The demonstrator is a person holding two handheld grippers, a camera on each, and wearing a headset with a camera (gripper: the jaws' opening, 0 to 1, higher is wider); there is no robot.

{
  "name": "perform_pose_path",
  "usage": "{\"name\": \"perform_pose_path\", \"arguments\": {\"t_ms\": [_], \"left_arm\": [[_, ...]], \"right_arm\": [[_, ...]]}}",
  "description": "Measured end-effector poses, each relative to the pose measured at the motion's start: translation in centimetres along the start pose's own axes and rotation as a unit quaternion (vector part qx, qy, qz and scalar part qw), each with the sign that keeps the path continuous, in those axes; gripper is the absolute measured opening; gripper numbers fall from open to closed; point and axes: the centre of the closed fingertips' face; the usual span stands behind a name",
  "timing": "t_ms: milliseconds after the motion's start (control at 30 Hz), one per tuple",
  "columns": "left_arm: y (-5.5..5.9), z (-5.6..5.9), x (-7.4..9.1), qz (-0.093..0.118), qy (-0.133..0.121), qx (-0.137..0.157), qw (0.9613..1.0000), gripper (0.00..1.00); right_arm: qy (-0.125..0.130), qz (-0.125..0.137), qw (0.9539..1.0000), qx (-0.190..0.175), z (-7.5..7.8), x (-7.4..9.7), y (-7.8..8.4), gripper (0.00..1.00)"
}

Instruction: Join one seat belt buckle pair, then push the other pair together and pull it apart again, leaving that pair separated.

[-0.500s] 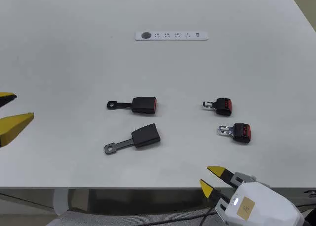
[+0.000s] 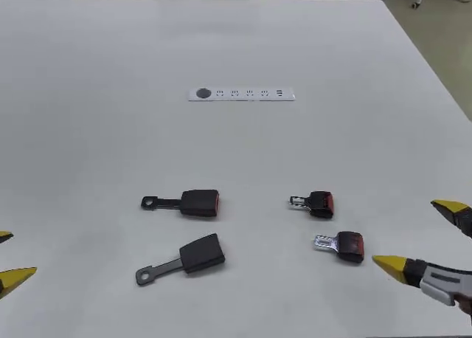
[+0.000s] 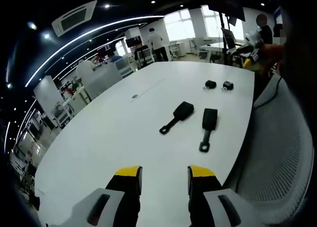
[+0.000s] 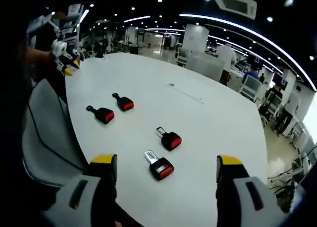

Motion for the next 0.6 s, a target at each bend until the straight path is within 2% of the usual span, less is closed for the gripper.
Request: {"name": "perform_pose_path", "arguments": {"t_ms": [33,100,133,167,200,300,433,467,600], "left_arm": [[0.0,0.2,-0.2,0.000,0.003,-0.001,1.0000,0.40],[0.1,0.6,-0.9,0.004,0.012,-0.011,0.9999,0.51],[0.0,0.9,-1.5,0.008,0.012,-0.027,0.9995,0.62],[0.1,1.0,-1.7,0.007,0.011,-0.025,0.9996,0.76],[0.2,1.1,-1.9,0.004,0.012,-0.023,0.9997,0.80],[0.8,2.0,-2.5,-0.006,0.026,-0.021,0.9994,0.82],[1.6,2.8,-3.4,-0.009,0.041,-0.004,0.9991,1.00],[2.0,3.1,-3.5,-0.022,0.043,-0.007,0.9988,1.00],[1.9,3.5,-3.5,-0.021,0.047,-0.013,0.9986,0.98]], "right_arm": [[-0.003,-0.011,0.9999,0.011,-0.2,-0.3,0.3,0.87],[-0.025,-0.026,0.9989,0.031,-1.0,-0.9,1.1,0.93],[-0.031,-0.033,0.9984,0.035,-1.1,-1.0,1.6,0.93],[-0.032,-0.033,0.9982,0.038,-1.2,-1.1,1.7,0.93],[-0.032,-0.031,0.9982,0.041,-1.1,-1.1,1.6,0.95],[-0.027,-0.022,0.9977,0.058,-0.7,-0.8,1.3,1.00],[-0.027,-0.021,0.9976,0.059,-0.4,-0.8,1.4,1.00],[-0.027,-0.023,0.9977,0.058,-0.2,-0.8,1.6,1.00],[-0.019,-0.020,0.9982,0.053,0.8,-0.6,1.8,1.00]]}}
Point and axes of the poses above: the centre of the closed fingertips' face, and the gripper's own axes: x roughly backward along the fingers, z roughly to its right, y roughly out of its underside, and after that the axes turned 4 degrees about x, right-handed
